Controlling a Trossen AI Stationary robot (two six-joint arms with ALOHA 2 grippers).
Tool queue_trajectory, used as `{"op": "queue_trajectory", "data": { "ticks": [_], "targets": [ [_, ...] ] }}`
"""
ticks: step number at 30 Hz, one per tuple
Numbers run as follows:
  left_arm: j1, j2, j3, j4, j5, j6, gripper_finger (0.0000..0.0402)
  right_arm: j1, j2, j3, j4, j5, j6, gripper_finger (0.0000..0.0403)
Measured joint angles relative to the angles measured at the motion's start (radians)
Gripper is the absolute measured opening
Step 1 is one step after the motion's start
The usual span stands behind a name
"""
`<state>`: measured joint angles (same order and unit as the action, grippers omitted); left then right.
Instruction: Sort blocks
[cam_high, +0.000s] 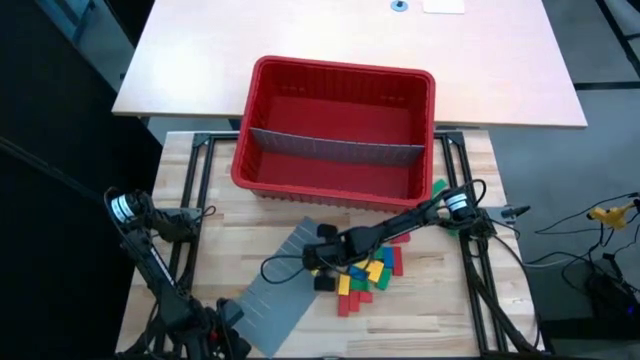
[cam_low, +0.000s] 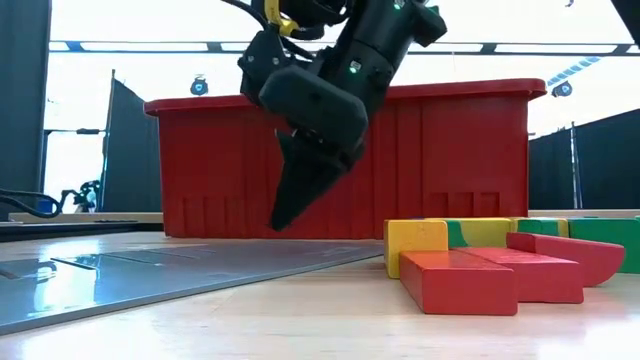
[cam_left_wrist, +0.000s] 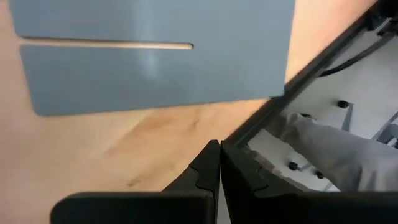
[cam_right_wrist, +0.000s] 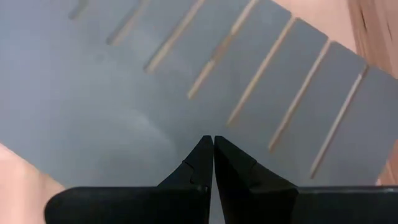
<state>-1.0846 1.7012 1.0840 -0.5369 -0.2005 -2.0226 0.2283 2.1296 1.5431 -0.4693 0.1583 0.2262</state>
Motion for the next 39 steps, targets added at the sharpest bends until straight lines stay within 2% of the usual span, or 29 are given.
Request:
{"op": "queue_trajectory", "data": {
  "ticks": [9, 17, 34, 39],
  "targets": [
    [-0.024, 0.02, 0.0, 0.01, 0.0, -0.006, 0.0, -0.007, 0.0, -0.035, -0.006, 0.002, 0.001, 0.0],
    [-0.045, 0.088, 0.0, 0.097, 0.008, -0.007, 0.0, -0.007, -0.003, -0.071, 0.003, -0.001, 0.045, 0.0],
    [-0.052, 0.159, 0.0, 0.101, 0.008, -0.001, 0.0, 0.01, -0.003, -0.073, 0.02, -0.037, 0.096, 0.0],
    [-0.06, 0.159, 0.0, 0.091, 0.008, 0.053, 0.0, 0.021, -0.002, -0.074, 0.069, -0.067, 0.115, 0.0]
  ]
}}
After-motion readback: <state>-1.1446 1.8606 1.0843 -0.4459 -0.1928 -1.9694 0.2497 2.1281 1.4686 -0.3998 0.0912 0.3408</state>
